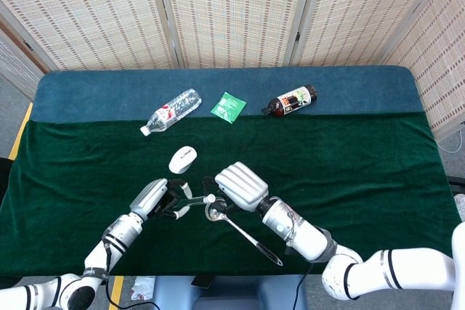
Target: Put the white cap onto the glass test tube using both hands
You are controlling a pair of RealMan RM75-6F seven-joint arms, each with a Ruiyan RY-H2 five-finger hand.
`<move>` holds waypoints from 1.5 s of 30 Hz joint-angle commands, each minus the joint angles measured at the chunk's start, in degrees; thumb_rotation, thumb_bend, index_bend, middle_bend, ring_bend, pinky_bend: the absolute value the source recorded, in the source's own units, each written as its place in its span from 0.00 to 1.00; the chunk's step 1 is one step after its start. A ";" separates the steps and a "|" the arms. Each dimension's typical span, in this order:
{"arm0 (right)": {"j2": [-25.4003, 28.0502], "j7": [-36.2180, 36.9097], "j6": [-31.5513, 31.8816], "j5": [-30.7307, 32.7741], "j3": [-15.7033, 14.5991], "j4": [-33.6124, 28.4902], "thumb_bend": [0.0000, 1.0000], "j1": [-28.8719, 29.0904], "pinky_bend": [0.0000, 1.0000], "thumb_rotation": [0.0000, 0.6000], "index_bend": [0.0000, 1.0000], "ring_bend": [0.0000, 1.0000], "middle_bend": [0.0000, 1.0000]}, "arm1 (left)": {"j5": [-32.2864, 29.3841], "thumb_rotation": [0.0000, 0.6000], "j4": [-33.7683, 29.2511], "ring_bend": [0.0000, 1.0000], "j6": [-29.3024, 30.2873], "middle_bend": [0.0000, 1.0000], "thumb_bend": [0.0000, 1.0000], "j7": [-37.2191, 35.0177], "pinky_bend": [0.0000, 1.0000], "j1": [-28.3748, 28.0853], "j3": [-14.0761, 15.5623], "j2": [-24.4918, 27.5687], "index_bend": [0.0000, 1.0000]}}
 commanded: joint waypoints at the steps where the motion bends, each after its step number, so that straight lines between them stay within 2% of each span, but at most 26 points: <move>1: -0.43 -0.50 -0.09 0.50 -0.15 0.36 0.50 0.34 1.00 1.00 0.77 1.00 0.98 | -0.02 1.00 -0.01 0.91 0.05 0.96 0.55 0.09 0.86 0.01 -0.02 0.10 0.68; 17: -2.01 -2.51 -0.32 2.67 -0.65 1.91 0.50 1.80 1.00 1.00 0.76 1.00 0.98 | -0.25 1.00 0.10 0.91 -0.08 0.96 0.56 -0.08 0.86 0.08 -0.01 0.51 0.70; 20: -2.01 -2.14 -0.38 2.32 -0.76 2.17 0.50 1.78 1.00 1.00 0.66 1.00 0.98 | -0.27 1.00 0.21 0.91 -0.06 0.96 0.56 -0.15 0.86 0.09 -0.05 0.53 0.70; 25: -1.73 -1.09 -0.65 1.47 -1.11 2.74 0.50 1.50 1.00 1.00 0.39 1.00 0.98 | -0.45 1.00 0.55 0.91 0.13 0.96 0.56 -0.02 0.86 0.17 -0.15 0.75 0.70; 28: -1.75 -0.81 -0.28 0.84 -1.32 3.00 0.48 1.22 1.00 1.00 0.30 1.00 0.98 | -0.76 1.00 0.80 0.91 0.23 0.96 0.56 0.13 0.86 0.24 -0.24 0.89 0.70; 35: -0.86 0.89 0.40 -0.95 -1.66 2.42 0.44 0.10 1.00 1.00 0.17 1.00 0.98 | -1.98 1.00 1.18 0.91 0.68 0.96 0.56 1.37 0.86 0.41 -0.55 1.60 0.70; 40: 2.87 3.37 3.27 -3.42 -1.82 0.63 0.44 -2.89 1.00 1.00 0.16 1.00 0.98 | -3.32 1.00 4.29 0.91 2.51 0.96 0.56 6.19 0.85 0.77 -0.16 1.82 0.70; 45: 8.41 5.41 7.12 -6.48 -3.25 -0.98 0.44 -7.40 1.00 1.00 0.15 1.00 0.98 | -7.67 1.00 9.63 0.91 2.99 0.96 0.56 13.44 0.86 0.73 0.86 0.60 0.70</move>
